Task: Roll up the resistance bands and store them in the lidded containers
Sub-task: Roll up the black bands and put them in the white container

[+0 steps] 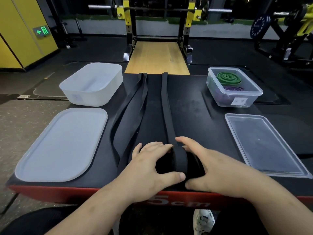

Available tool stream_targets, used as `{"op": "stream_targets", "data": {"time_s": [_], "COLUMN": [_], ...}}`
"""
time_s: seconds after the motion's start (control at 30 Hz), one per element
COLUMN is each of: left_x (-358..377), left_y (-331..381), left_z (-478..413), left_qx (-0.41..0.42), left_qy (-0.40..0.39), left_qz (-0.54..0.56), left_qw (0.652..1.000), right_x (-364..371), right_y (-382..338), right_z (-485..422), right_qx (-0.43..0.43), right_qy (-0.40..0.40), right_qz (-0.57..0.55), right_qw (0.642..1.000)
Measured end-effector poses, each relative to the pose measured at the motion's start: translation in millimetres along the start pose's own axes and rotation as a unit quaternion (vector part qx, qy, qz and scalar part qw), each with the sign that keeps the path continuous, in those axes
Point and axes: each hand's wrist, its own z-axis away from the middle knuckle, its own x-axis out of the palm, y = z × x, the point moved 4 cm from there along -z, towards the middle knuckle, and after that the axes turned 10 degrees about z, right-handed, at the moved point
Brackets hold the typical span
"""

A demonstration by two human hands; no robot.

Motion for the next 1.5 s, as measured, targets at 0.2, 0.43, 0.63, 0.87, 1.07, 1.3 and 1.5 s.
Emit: {"op": "stream_targets", "data": {"time_s": [0.2, 0.43, 0.63, 0.87, 1.07, 1.3, 1.5], "left_x": [-1.1, -9.9, -2.4, -0.3, -8.0, -3.1, 2.5], "left_y": [-1.0, -6.1, -2.3, -9.1, -10.8, -4.7, -10.7], "left_z": [-2.6, -4.0, -5.6, -9.7, -8.6, -13.1, -6.9], "left_qx": [0.001, -0.01, 0.047, 0.015, -0.013, 0.014, 0.013], "left_qy": [0.001, -0.036, -0.01, -0.007, -0.008, 0.008, -0.002], "left_qz": [-0.004, -0.019, -0.029, -0.032, 0.029, -0.013, -0.017], "left_qw": [1.0, 0.999, 0.998, 0.999, 0.999, 1.0, 1.0], "right_x": [12.9, 10.7, 11.8, 15.7, 11.2, 10.6, 17.0], "right_y": [6.3, 8.7, 16.2, 17.4, 17.4, 18.2, 27.3], "right_z": [-1.0, -5.1, -7.8, -0.9, -9.7, -12.0, -1.0], "right_qx": [-0.02, -0.051, -0.059, -0.051, -0.052, -0.056, -0.062], "right_qy": [0.089, 0.114, 0.107, 0.109, 0.114, 0.114, 0.072], "right_qz": [-0.046, -0.019, -0.03, -0.046, -0.042, -0.081, -0.053], "right_qw": [0.995, 0.992, 0.992, 0.992, 0.991, 0.989, 0.994]}}
